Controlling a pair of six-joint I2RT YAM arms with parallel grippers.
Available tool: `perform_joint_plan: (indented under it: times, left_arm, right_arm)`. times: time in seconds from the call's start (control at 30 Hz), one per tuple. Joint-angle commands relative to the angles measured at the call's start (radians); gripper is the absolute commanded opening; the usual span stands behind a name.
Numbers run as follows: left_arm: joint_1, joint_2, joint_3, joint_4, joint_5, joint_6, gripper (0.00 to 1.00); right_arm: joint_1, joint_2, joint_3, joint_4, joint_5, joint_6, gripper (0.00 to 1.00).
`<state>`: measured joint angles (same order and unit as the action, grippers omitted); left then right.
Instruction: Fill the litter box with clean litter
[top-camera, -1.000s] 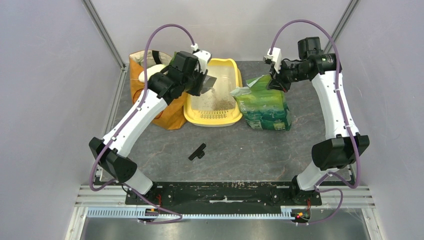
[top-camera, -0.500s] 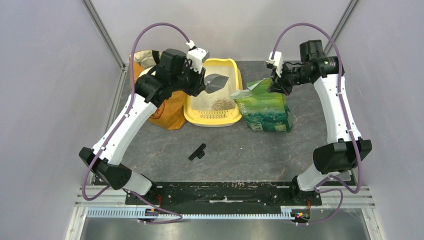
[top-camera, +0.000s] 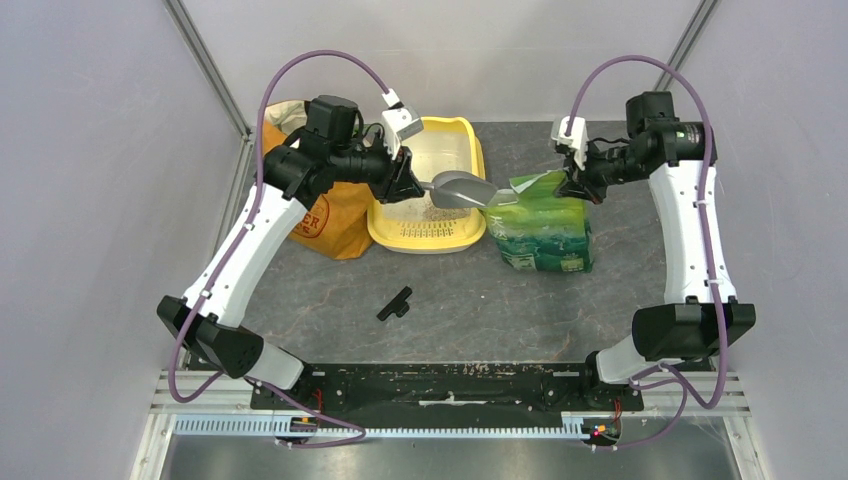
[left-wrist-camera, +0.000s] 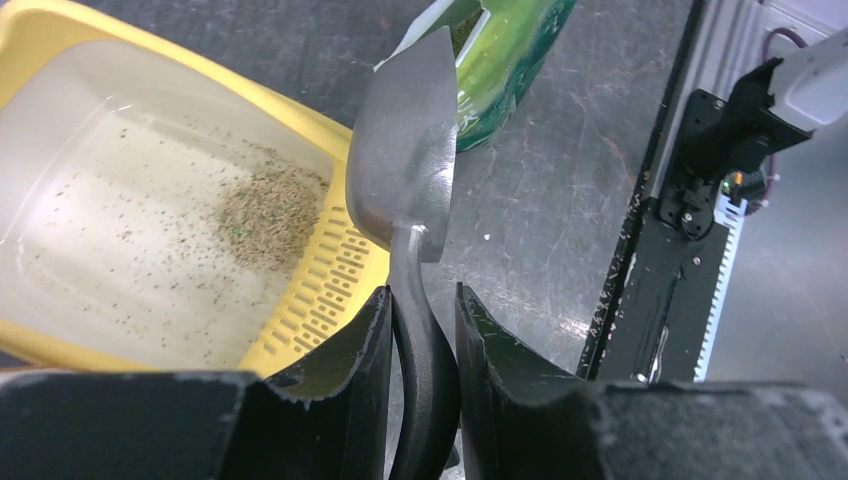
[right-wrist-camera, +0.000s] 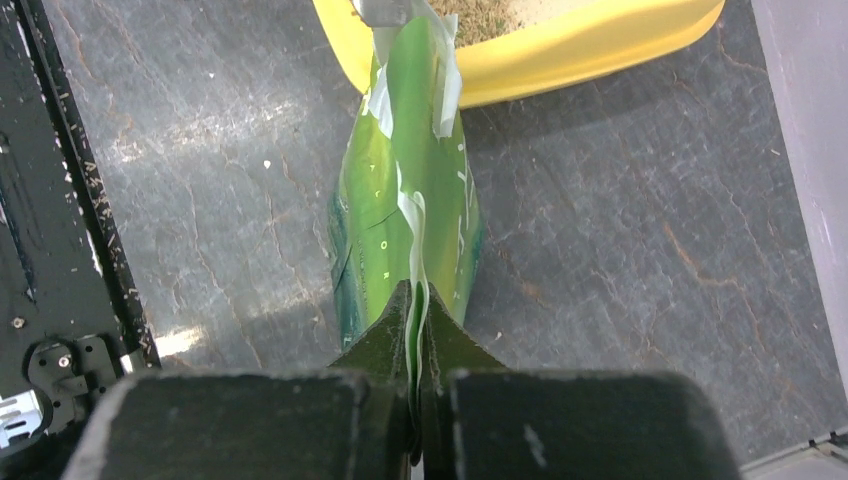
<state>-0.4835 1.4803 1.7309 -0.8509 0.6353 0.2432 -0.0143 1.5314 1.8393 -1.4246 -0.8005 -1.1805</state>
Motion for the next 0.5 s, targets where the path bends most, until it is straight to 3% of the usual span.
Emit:
perform_joint_plan:
  times: [0.0, 0.47]
  left_arm:
    - [-0.004, -0.023, -0.009, 0.039, 0.124, 0.101, 0.02]
    - [-0.035, 0.05, 0.007, -0.004, 0.058, 0.238, 0.02]
  right_arm:
    - [-0.015, -0.074, -0.013, -0.058, -0.072, -0.115, 0.0]
    - [0.036, -0.057, -0.093, 0.009, -0.088, -0.11, 0.0]
